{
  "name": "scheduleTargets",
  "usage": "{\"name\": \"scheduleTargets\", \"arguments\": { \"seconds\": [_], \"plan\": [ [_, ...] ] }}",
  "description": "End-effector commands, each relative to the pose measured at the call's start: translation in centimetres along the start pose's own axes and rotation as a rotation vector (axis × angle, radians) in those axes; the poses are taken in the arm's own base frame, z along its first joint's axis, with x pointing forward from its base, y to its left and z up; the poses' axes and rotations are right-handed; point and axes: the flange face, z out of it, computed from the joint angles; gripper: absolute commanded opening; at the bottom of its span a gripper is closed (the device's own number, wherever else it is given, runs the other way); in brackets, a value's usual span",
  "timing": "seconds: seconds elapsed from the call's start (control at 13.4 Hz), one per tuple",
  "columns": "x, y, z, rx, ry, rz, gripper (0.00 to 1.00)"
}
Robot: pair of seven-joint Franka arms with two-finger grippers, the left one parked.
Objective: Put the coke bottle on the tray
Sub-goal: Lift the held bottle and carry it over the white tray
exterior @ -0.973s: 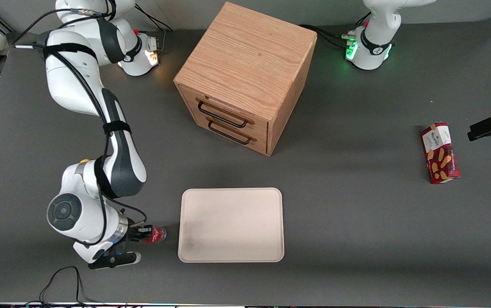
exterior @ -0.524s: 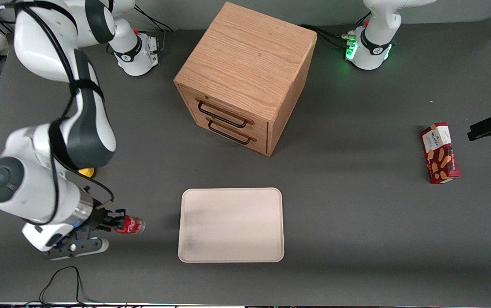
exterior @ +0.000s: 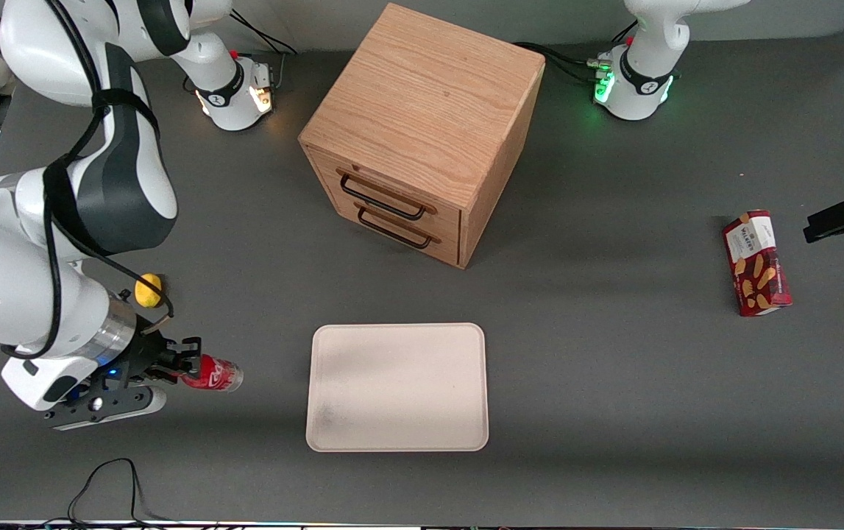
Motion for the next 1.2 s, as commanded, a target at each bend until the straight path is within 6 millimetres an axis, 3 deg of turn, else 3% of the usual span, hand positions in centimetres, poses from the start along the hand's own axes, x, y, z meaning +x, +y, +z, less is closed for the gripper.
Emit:
{"name": "scheduleTargets", "arguments": {
  "seconds": [0.0, 0.37, 0.67, 0.9, 1.12],
  "plan": [
    [0.1, -3.3, -1.7, 0.006, 0.053, -0.032, 0.0],
    [-0.1, -9.5, -1.4, 0.025, 0.093, 0.045, 0.0],
    [0.3, -9.9, -0.6, 0.027, 0.11, 0.052, 0.0],
    [1.2, -10.2, 3.8, 0.021, 0.113, 0.049, 0.0],
    [1.8, -10.5, 9.5, 0.011, 0.095, 0.04, 0.0]
  ]
}}
